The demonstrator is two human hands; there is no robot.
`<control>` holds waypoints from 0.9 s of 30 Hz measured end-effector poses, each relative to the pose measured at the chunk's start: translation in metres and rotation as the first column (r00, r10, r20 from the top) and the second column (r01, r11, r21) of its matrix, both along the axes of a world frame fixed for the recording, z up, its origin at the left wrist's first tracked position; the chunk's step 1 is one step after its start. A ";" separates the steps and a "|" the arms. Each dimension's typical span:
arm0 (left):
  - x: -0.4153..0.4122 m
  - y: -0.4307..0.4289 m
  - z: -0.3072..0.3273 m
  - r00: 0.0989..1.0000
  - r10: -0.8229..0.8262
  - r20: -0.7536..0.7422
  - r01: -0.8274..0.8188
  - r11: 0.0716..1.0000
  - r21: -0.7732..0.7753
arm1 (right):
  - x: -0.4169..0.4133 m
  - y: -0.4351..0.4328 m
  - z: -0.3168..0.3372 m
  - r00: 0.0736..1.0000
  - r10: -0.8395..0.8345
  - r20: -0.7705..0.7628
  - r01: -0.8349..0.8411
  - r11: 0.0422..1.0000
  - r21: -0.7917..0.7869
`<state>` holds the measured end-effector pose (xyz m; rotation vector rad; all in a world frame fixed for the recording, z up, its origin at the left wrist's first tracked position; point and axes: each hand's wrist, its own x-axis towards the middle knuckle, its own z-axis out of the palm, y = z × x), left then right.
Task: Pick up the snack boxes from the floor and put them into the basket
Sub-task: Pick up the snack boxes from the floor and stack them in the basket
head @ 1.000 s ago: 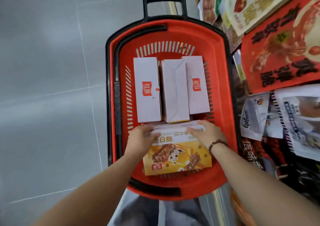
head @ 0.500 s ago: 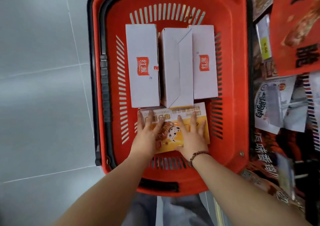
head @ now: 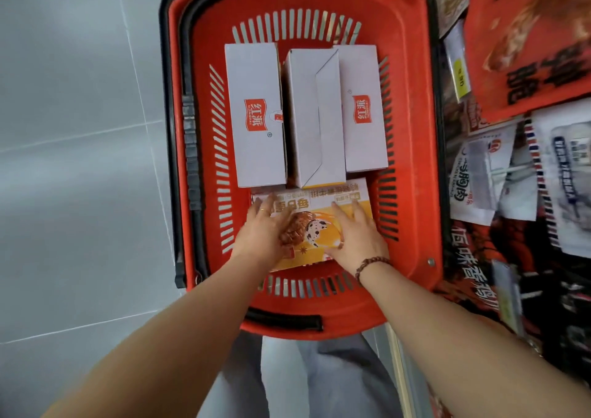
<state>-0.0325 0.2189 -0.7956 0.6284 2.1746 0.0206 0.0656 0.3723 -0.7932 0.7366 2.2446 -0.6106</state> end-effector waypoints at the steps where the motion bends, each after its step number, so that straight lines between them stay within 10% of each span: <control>1: -0.002 -0.001 0.009 1.000 0.014 -0.002 -0.014 0.999 0.029 | 0.003 0.001 0.008 0.999 -0.021 -0.024 0.022 1.000 0.019; 11: -0.018 -0.023 0.138 0.969 -0.245 -0.032 0.245 0.937 0.249 | 0.063 -0.040 0.130 0.854 -0.469 -0.227 0.490 0.871 0.042; 22: 0.096 0.017 0.254 0.787 -0.610 -0.094 0.564 0.651 0.508 | 0.230 -0.131 0.242 0.357 -0.843 -0.403 0.923 0.385 0.012; 27: 0.216 0.034 0.270 0.546 -0.832 -0.101 0.713 0.398 0.577 | 0.330 -0.190 0.274 0.068 -0.873 -0.483 0.998 0.067 0.020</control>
